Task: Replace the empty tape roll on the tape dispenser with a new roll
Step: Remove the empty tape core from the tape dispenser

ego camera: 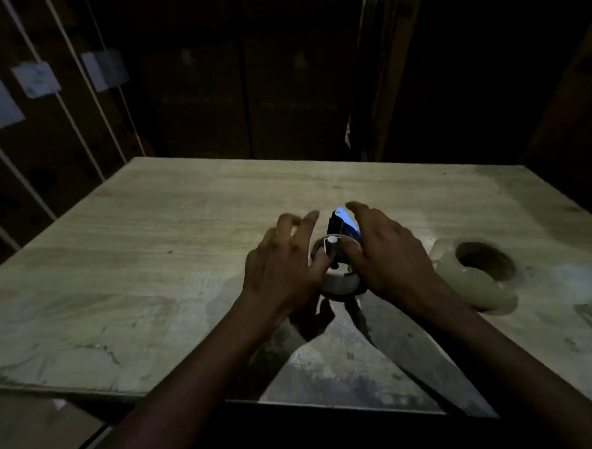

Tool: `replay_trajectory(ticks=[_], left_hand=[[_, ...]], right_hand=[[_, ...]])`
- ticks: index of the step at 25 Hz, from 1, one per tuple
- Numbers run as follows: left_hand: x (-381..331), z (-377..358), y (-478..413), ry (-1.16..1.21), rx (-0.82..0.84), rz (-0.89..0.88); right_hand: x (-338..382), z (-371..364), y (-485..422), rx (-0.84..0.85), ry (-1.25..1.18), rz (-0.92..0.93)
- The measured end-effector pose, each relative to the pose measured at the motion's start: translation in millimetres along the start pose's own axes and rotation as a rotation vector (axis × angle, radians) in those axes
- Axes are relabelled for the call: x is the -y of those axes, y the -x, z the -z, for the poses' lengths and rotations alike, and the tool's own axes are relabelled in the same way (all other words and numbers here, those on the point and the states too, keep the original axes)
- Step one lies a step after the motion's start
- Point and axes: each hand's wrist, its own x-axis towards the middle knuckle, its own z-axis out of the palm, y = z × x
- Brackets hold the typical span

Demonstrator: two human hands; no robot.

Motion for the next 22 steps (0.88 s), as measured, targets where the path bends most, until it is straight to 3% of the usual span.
replay_trajectory(ticks=[4,7,10,14,18,22], left_hand=[[-7.3,-0.6,14.5,0.049,0.189,0.265],[-9.0,-11.3,3.8,0.191,0.246,0.346],[-2.0,-27.8,-18.7,0.309,0.251,0.400],[8.6,-41.7,-46.2,0.274,0.244,0.357],[21.0,-47.9,-60.2,0.301,0.143,0.322],[53.1,-40.9,-74.3,0.404,-0.146,0.294]], right_hand=[[-3.0,-4.1,7.3,0.089,0.086,-0.162],[-5.1,-10.4,-3.0,0.214,0.052,-0.266],[-8.8,-18.9,-22.5,0.308,0.093,-0.279],[-15.9,-29.6,-47.4,0.219,0.147,-0.173],[-21.9,-39.1,-62.9,0.050,0.145,-0.107],[-28.7,-45.5,-66.8,-0.057,0.139,-0.003]])
